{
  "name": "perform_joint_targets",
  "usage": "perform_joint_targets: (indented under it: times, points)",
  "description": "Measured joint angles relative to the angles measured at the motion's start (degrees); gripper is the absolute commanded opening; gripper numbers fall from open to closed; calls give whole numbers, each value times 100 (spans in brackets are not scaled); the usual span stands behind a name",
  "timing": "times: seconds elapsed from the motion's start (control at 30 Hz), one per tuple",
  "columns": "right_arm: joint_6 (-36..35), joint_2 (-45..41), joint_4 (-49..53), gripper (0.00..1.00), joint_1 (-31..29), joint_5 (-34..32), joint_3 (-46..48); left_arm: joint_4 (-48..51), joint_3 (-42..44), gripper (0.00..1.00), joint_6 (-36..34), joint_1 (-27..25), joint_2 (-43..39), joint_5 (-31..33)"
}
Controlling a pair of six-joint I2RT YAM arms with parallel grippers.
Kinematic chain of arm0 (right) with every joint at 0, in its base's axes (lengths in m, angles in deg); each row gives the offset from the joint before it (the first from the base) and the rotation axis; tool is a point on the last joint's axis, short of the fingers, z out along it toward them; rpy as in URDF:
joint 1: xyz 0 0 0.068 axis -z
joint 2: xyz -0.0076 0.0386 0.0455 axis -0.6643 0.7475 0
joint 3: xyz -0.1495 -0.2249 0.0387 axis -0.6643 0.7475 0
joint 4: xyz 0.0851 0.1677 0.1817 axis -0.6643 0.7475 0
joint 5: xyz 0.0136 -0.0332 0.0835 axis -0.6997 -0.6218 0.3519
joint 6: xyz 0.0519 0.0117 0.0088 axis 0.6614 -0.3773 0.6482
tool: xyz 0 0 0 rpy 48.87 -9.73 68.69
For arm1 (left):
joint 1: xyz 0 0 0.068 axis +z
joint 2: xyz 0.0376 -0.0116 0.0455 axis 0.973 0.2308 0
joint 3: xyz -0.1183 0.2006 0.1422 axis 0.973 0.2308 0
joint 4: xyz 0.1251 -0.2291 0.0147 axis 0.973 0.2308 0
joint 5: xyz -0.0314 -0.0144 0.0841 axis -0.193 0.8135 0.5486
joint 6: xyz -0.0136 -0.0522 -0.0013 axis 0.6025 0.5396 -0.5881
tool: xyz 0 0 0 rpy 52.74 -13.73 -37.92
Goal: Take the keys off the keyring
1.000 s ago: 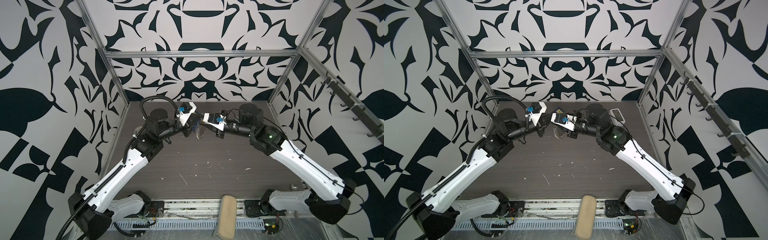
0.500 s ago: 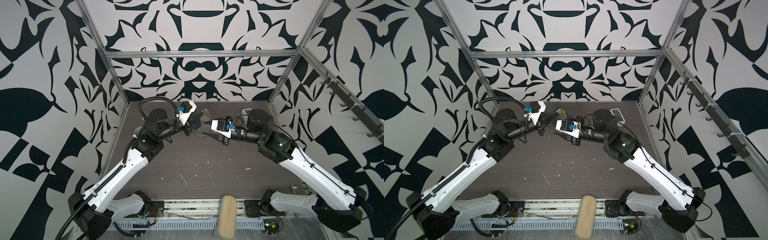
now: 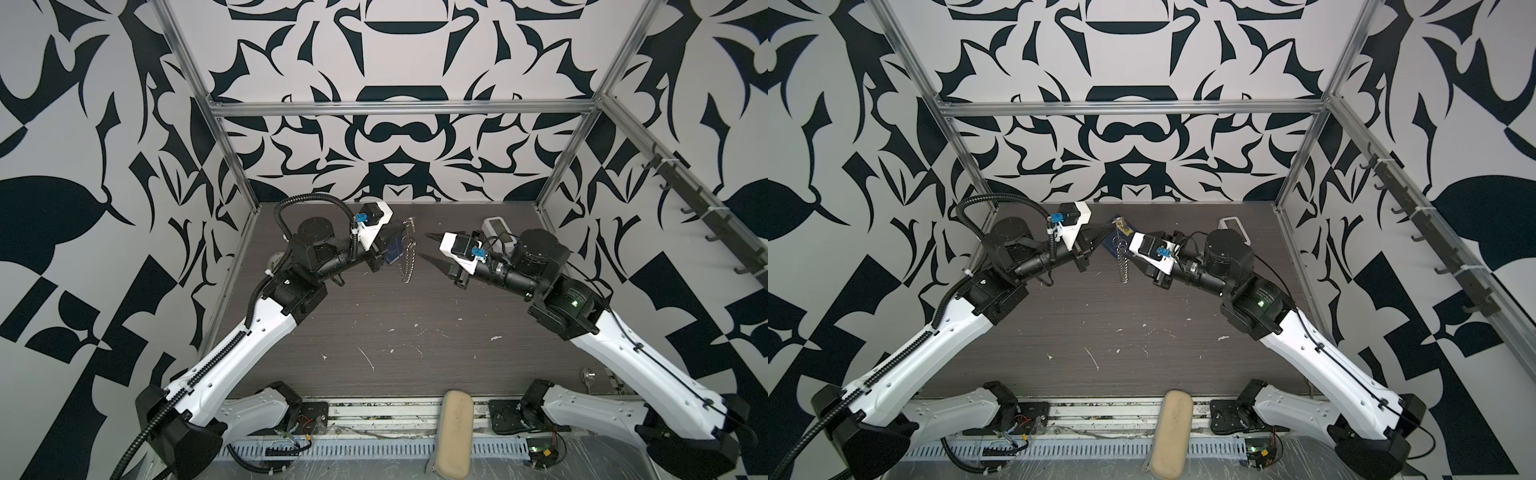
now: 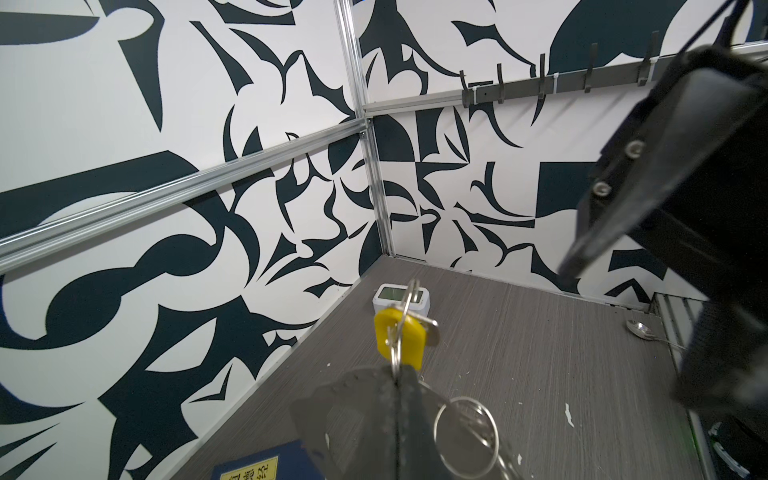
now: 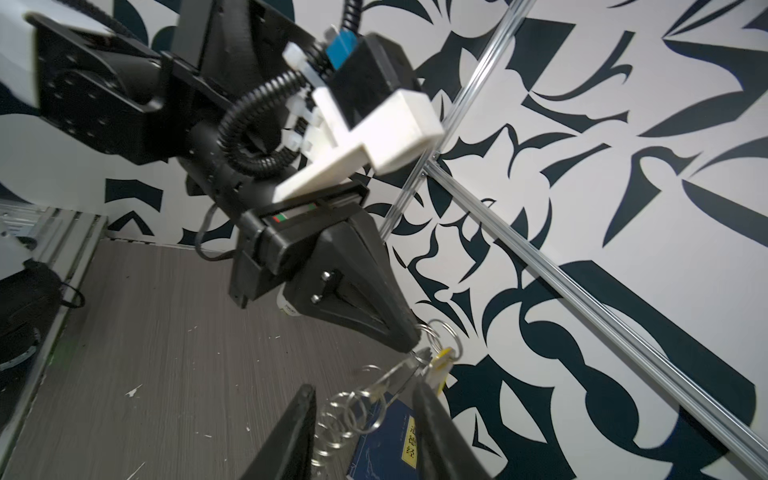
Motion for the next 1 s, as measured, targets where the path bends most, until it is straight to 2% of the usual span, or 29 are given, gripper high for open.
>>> perform_joint_targets:
  times: [0.43, 1.0]
  points:
    - [94, 501, -341, 42, 160, -315, 120, 22, 0, 0, -13, 0, -17, -2]
    - [101, 763, -1478, 42, 160, -992, 647, 37, -81, 0, -11, 0, -17, 24]
